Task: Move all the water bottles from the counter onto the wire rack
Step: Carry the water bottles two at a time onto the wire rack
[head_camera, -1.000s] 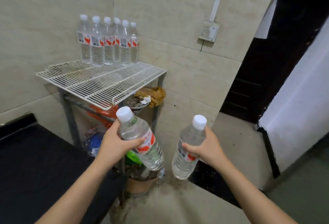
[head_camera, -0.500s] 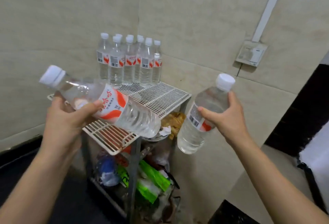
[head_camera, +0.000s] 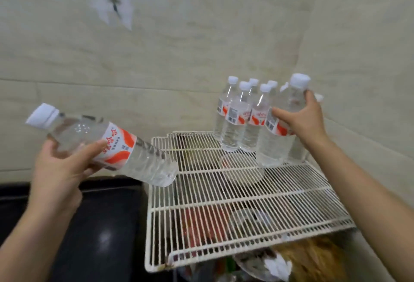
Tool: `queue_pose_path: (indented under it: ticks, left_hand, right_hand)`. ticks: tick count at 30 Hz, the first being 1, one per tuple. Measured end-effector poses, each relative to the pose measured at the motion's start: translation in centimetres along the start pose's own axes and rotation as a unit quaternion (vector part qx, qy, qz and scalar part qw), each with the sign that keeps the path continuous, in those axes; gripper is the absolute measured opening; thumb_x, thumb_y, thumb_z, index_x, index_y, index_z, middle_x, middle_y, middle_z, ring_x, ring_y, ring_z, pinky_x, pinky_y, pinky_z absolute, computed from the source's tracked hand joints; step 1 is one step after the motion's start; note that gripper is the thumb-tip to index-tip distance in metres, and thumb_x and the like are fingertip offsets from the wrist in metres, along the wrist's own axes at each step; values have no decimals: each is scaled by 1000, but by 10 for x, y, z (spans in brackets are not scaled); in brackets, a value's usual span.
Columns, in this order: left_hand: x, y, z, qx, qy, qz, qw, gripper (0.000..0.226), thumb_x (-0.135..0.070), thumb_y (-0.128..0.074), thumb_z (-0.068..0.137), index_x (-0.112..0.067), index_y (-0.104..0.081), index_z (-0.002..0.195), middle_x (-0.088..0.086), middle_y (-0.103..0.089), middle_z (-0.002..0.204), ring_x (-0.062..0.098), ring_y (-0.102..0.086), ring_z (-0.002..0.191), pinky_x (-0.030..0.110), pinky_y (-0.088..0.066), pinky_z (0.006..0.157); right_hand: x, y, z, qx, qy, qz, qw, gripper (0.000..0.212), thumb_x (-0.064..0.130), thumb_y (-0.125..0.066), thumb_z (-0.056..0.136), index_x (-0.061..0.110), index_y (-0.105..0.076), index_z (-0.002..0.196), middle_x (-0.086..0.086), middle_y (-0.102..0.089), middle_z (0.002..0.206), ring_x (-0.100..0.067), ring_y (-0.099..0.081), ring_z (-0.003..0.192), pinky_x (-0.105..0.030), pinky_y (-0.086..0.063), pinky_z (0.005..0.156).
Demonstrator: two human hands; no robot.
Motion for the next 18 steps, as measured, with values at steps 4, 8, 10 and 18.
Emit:
queue_pose_path:
  ticks: [4, 8, 10, 18]
  left_hand:
    - [4, -16, -14, -85, -33, 45, 995, 30, -6, -67, 76, -30, -53, 87, -1, -71, 89, 3, -67, 58, 20, -57, 57]
    - [0, -42, -34, -119, -49, 65, 990, 33, 1, -65, 76, -30, -57, 86, -15, -71, 67, 5, -69, 64, 23, -58, 57]
    - [-3, -52, -43, -117, -53, 63, 990, 35, 2, -65, 76, -30, -59, 90, -6, -72, 77, 9, -70, 74, 27, -59, 64]
    - [-8, -114, -66, -47, -78, 120, 989, 44, -8, -71, 68, -32, -57, 102, -1, -68, 102, 16, -67, 90, 25, -57, 69]
  right_hand:
    - [-34, -32, 26, 51, -16, -59, 997, 71, 31, -75, 71, 14, -38, 129, -9, -56, 126, -30, -56, 111, -35, -44, 86]
    - [-55, -50, 38, 73, -28, -151, 985, 72, 42, -70, 74, 11, -37, 130, -11, -61, 117, -32, -60, 99, -30, -38, 66]
    - [-58, -57, 45, 74, -6, -155, 985, 69, 45, -69, 73, 8, -41, 125, -12, -61, 113, -30, -59, 88, -30, -38, 62]
    - [-46, -47, 41, 127, 84, -321, 935, 84, 48, -56, 84, -7, -22, 137, -23, -39, 138, -35, -35, 127, -44, -42, 93]
Point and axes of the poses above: each hand's wrist, its own z-axis towards the middle knuckle, its own y-axis out of the back of the hand, x = y × z, the point moved 3 cm from there along z, towards the middle knuckle
